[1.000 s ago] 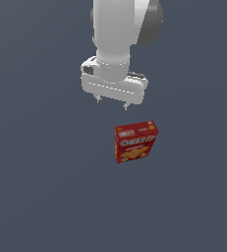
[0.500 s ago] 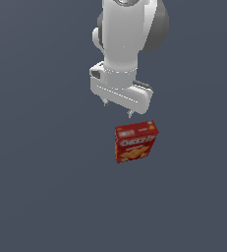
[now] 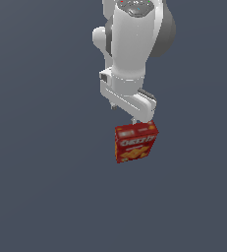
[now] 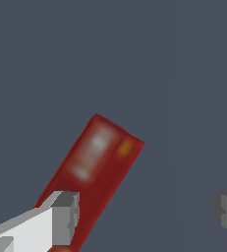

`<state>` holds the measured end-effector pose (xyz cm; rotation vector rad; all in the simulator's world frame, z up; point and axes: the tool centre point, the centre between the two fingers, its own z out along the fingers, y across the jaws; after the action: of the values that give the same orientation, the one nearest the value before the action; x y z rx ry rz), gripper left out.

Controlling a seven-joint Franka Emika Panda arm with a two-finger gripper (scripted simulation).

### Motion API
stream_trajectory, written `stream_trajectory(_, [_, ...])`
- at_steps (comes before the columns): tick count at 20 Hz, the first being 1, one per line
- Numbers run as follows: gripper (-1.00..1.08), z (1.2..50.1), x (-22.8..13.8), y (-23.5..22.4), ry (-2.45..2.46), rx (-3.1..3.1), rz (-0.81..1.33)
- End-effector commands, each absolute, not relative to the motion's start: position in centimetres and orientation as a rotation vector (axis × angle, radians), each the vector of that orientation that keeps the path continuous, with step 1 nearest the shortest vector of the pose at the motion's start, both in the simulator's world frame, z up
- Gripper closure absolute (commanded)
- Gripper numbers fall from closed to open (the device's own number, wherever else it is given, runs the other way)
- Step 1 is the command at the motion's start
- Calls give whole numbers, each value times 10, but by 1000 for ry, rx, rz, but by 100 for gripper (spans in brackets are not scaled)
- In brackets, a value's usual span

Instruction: Pick up the object and move it to a goal position.

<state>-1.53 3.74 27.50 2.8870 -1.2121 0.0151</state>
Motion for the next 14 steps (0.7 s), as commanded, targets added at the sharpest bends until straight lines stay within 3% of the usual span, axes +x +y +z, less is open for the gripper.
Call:
stream_trajectory(1, [-92, 272, -12, 43, -1295, 2852, 14])
stream_trajectory(14, [-92, 255, 2, 71, -1698, 2639, 7])
